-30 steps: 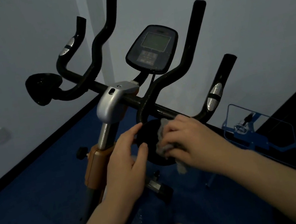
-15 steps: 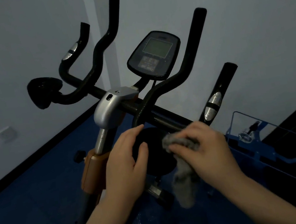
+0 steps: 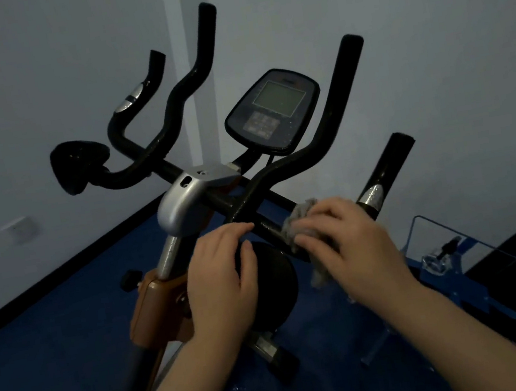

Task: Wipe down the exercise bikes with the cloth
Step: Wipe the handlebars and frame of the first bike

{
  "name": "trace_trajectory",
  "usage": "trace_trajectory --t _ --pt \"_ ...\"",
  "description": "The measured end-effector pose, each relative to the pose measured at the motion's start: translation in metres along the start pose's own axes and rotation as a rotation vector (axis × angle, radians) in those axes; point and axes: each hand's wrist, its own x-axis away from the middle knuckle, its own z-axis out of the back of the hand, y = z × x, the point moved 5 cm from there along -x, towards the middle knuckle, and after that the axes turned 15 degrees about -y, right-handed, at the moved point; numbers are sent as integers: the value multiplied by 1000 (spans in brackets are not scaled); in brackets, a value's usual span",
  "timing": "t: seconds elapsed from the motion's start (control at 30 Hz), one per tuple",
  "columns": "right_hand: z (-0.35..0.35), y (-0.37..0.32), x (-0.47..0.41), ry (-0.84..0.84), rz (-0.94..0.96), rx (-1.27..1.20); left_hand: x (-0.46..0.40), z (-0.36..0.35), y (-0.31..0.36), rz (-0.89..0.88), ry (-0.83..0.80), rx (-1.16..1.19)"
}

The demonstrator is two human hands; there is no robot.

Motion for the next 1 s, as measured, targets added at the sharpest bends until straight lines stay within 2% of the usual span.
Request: trace_trajectory --t 0.07,0.17,0.3,0.43,0.6,0.8,0.9,1.0 --pt "-11 10 2 -134 68 134 3 -2 -2 -40 70 -37" --pt "-14 17 3 -82 126 129 6 -3 -6 -39 140 -20" --pt "-21 1 -33 -100 107 98 6 -4 -7 -30 156 -21" --pt "-30 -3 -67 -105 -70 -48 6 -4 -7 -25 155 -25" --pt "-25 9 -37 -94 -74 36 7 -5 -8 -37 153 -13" --pt "-39 -5 -68 -116 -93 29 6 -5 -8 -28 131 -25" --pt "-34 1 -51 -118 -8 28 6 -3 -5 -23 92 -34" --pt "-28 11 -21 -116 109 131 3 1 2 -11 81 -6"
